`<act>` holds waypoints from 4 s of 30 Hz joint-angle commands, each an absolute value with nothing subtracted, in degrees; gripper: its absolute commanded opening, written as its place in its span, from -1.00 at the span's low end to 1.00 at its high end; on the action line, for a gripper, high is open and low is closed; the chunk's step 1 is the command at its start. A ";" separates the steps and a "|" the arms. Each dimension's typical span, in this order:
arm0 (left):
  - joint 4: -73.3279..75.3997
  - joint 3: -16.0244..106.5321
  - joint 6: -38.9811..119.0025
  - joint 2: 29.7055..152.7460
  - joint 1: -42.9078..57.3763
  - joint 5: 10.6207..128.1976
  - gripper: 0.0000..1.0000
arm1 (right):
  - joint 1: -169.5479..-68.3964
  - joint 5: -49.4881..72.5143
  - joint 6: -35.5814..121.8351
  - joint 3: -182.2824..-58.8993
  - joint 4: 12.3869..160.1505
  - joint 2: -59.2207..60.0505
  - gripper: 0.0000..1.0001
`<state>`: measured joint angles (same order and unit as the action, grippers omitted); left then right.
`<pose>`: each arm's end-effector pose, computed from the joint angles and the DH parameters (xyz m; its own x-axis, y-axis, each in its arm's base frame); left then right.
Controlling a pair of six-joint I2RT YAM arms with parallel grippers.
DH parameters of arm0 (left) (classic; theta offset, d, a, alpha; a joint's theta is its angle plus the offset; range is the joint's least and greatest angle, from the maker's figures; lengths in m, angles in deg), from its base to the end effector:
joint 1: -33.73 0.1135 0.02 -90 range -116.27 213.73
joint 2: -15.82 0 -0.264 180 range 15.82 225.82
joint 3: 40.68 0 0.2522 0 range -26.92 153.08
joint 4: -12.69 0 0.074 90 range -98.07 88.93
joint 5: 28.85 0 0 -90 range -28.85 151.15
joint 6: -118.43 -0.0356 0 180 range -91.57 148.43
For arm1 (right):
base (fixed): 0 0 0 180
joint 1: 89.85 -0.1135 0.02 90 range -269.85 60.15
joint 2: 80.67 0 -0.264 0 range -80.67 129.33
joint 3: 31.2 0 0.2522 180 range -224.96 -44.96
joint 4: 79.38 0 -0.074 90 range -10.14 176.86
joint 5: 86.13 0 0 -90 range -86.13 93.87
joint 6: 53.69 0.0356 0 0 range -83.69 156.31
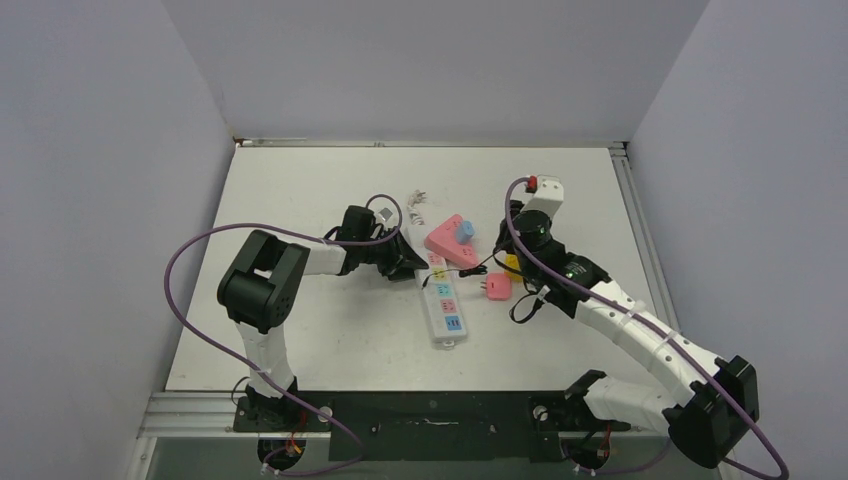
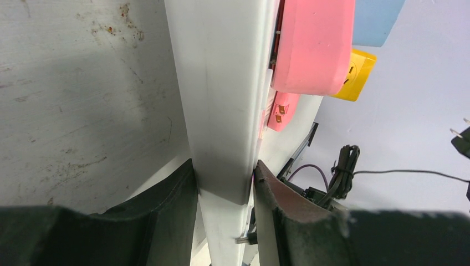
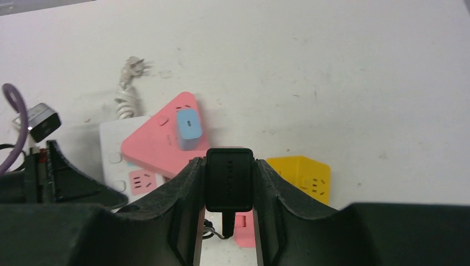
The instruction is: Pull the plug off the socket
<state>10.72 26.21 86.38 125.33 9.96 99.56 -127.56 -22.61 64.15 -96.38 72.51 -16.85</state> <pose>0.3263 -0.1679 0.1200 -0.9518 -0.3065 -0.0082 -0.1621 0.5257 -0.8351 0.2076 0.1405 0.3088 -0.4234 0.2010 -0.8833 -0.0393 0.9701 0.2396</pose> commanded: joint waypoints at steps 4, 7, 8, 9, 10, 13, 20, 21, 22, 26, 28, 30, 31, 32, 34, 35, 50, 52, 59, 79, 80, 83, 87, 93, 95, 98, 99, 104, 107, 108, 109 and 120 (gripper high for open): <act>10.94 26.68 86.18 124.28 10.60 99.12 -1.00 | -122.17 -28.12 61.97 -99.27 68.59 -23.84 -0.89; 10.97 26.61 86.25 124.28 10.62 99.07 -1.00 | -121.46 -27.67 61.86 -99.06 68.01 -25.23 -0.89; 10.97 26.54 86.26 124.28 10.62 99.05 -1.00 | -121.33 -27.26 61.84 -98.87 67.92 -25.37 -0.89; 10.97 26.49 86.26 124.28 10.62 99.03 -1.00 | -121.24 -26.75 61.89 -98.45 68.07 -25.32 -0.89; 10.97 26.46 86.26 124.28 10.62 99.04 -1.00 | -121.15 -26.02 61.93 -97.95 68.40 -25.07 -0.89; 11.04 26.47 86.26 124.28 10.53 99.09 -1.00 | -121.13 -21.48 62.14 -95.68 70.84 -24.28 -0.89; 11.06 26.49 86.26 124.36 10.49 99.17 -1.00 | -121.13 -12.84 64.65 -91.14 76.04 -17.90 -0.89; 11.13 26.52 86.34 124.36 10.53 99.20 -1.00 | -121.13 -12.33 65.02 -90.58 76.69 -16.80 -0.89; 11.15 26.51 86.35 124.31 10.52 99.20 -1.00 | -121.13 -12.16 65.31 -90.03 77.20 -15.75 -0.89; 11.28 26.49 86.44 124.23 10.53 99.36 -1.00 | -121.00 -12.13 66.42 -88.56 78.82 -11.98 -0.89; 11.39 26.50 86.59 124.28 10.53 99.46 -1.00 | -120.84 -11.45 66.87 -87.92 79.80 -10.26 -0.89; 11.47 26.38 86.69 124.28 10.53 99.48 -1.00 | -120.58 -11.08 67.43 -87.70 80.34 -8.22 -0.89; 11.54 26.40 86.70 124.23 10.53 99.61 -1.00 | -120.41 -10.91 67.65 -87.75 80.38 -6.83 -0.89; 11.55 26.36 86.72 124.22 10.53 99.56 -1.00 | -120.15 -10.71 67.76 -87.78 80.42 -6.00 -0.89; 11.59 26.35 86.80 124.20 10.53 99.56 -1.00 | -119.72 -10.09 68.05 -87.72 80.67 -4.36 -0.85; 11.57 26.33 86.79 124.19 10.53 99.58 -1.00 | -119.54 -9.71 68.12 -87.63 80.96 -3.74 -0.82; 11.67 26.33 86.79 124.19 10.53 99.51 -1.00 | -118.50 -8.51 67.84 -88.01 80.86 -0.50 0.00; 11.68 26.26 86.79 124.19 10.53 99.48 -1.00 | -118.42 -8.44 67.73 -88.11 80.68 -1.06 0.11; 11.59 26.29 86.63 124.28 10.53 99.47 -1.00 | -118.41 -7.54 66.71 -88.54 80.16 -3.96 0.48; -2.65 21.32 74.48 119.54 9.04 99.58 -1.00 | -118.46 8.10 59.23 -89.89 84.96 -9.08 1.00; -3.62 21.40 74.00 119.42 9.04 99.59 -1.00 | -118.49 9.13 60.03 -89.96 85.75 -8.72 0.97; -3.73 22.13 73.97 119.53 9.04 99.84 -1.00 | -118.50 10.70 62.76 -90.61 86.39 -6.45 0.80; -3.37 23.00 74.48 119.92 8.96 100.49 -1.00 | -118.50 11.34 65.81 -92.26 88.71 -1.72 0.67; -3.29 23.07 74.59 119.79 8.56 100.78 -1.00 | -118.65 12.67 67.05 -95.07 90.03 4.98 0.38; -3.35 23.26 74.65 119.72 8.43 100.83 -1.00 | -118.95 12.62 66.88 -96.07 89.83 6.16 0.29; -3.36 23.44 74.59 119.73 8.29 100.81 -1.00 | -119.56 10.86 66.49 -97.03 89.05 7.27 0.24; -3.49 23.50 74.59 119.72 8.25 100.80 -1.00 | -119.90 10.00 66.40 -97.44 88.40 7.59 0.22; -3.66 23.87 74.62 119.73 8.25 100.44 -1.00 | -122.13 4.52 65.47 -98.83 84.96 9.19 0.17; -3.71 23.97 74.56 119.72 8.25 100.30 -1.00 | -123.22 0.96 64.99 -99.84 83.45 10.36 0.06; -3.79 24.05 74.57 119.71 8.25 100.29 -1.00 | -123.43 0.32 64.83 -99.96 83.36 10.56 0.06; -3.87 24.06 74.45 119.78 8.25 100.20 -1.00 | -123.50 -0.12 64.79 -100.10 83.23 10.77 0.06; -4.22 24.60 74.29 119.97 8.25 100.25 -0.95 | -123.89 -0.88 65.39 -99.94 82.73 10.33 -0.45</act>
